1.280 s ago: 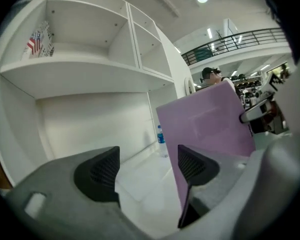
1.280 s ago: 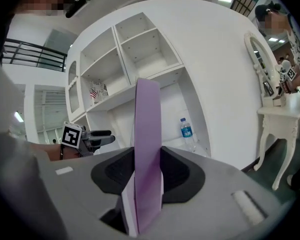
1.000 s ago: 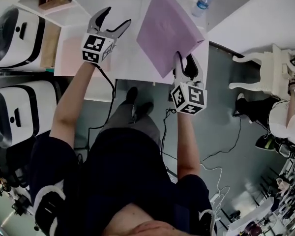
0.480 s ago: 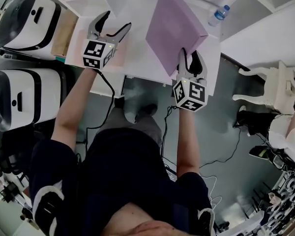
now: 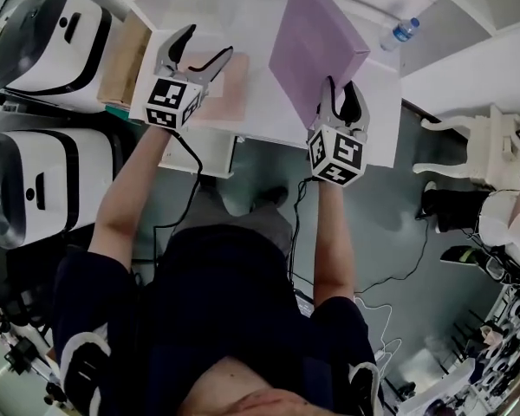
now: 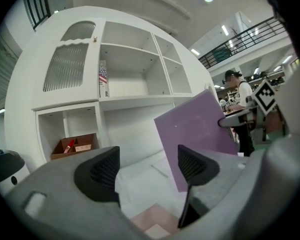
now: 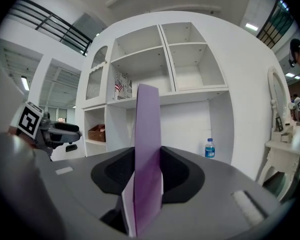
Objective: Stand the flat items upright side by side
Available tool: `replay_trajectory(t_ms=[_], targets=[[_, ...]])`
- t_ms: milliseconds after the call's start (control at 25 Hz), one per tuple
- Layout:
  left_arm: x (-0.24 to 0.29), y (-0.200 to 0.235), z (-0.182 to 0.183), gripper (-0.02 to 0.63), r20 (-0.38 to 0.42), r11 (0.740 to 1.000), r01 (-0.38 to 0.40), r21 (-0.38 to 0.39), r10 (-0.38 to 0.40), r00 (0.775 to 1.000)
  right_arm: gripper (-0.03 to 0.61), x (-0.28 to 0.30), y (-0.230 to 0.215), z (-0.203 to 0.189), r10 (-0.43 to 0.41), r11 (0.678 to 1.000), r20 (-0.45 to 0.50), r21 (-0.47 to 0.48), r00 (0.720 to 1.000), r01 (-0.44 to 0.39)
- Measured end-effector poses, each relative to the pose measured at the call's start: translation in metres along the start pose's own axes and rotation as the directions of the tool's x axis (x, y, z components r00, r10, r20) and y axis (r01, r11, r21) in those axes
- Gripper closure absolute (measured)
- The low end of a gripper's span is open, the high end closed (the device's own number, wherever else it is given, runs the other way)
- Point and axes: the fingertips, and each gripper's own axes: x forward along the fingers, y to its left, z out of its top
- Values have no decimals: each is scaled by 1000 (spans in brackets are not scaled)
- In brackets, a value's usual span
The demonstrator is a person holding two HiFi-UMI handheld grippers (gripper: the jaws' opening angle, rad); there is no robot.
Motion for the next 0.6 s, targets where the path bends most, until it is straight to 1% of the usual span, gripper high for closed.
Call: replay_trajectory(t_ms=[280,600], targets=[[-28,53,-9,238,29,997,77,14,-77,997,430,31,57,18,-128,991,47,-28,991,130],[-48,107,-27,238,67,986,167,9,-168,984,430,76,122,16,-199,977,50,-67,979,202]])
